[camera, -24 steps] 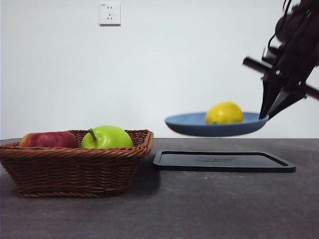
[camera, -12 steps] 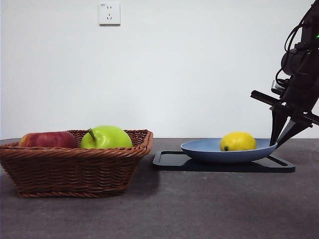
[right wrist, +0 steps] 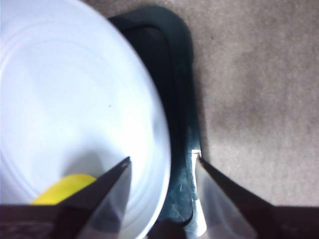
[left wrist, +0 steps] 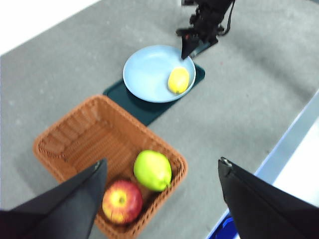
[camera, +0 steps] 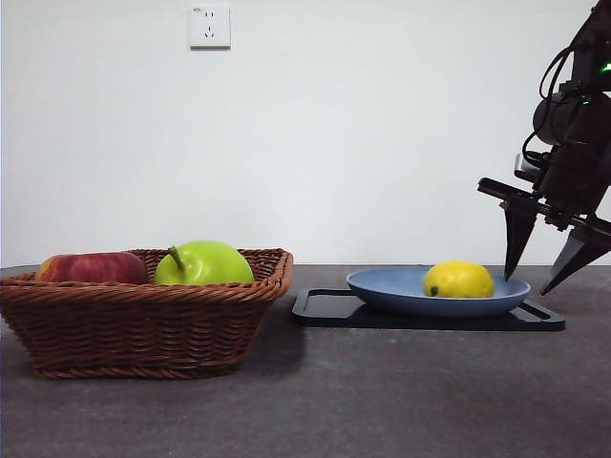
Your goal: Take the lemon from the basket,put the lemon in the plate,hand out the plate
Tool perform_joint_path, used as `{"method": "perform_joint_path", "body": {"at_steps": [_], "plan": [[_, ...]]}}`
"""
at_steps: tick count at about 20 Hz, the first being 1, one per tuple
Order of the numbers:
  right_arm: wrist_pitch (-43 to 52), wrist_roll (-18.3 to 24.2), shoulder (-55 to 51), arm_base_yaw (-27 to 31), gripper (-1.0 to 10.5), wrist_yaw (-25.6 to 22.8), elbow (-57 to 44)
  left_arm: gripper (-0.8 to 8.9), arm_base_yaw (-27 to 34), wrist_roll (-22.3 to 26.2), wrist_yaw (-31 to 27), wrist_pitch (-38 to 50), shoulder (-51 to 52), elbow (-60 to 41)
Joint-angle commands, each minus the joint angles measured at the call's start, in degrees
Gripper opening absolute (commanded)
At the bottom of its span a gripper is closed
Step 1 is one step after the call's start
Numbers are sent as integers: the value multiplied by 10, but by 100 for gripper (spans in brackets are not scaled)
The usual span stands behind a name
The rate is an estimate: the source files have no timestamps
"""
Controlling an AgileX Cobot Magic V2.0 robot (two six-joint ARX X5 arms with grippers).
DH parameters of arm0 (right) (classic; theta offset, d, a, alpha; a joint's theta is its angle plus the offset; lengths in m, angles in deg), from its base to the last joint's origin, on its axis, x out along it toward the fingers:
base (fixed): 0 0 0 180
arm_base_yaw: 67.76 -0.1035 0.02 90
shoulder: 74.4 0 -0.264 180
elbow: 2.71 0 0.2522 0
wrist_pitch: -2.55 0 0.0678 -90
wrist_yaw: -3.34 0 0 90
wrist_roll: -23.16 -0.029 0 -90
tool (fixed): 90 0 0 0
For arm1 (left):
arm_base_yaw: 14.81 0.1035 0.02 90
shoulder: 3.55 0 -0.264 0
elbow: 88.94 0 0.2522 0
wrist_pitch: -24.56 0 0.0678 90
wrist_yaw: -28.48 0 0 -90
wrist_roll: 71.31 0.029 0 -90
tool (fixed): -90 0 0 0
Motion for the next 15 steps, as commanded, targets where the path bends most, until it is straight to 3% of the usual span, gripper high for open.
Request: {"method": "perform_joint_path", "body": {"at_steps": [1,5,9,12,15], "plan": [[-7,15,0,6,247,-2,15,387,-3,4,-1,28,-4,13],[-70,71,-73,14,244,-3,15,361,-3,17,-9,55,-19,13],[-127,80,-191,8,110,-2,15,184,-2,32,-103,63,-65,12],[-151,92,-292,-26,3,-4,14,13,5,51,-121,68,-102,12],[-157,102,-385,-78,3,-50,14,6,28,58,-117,104,-117,-3]]}}
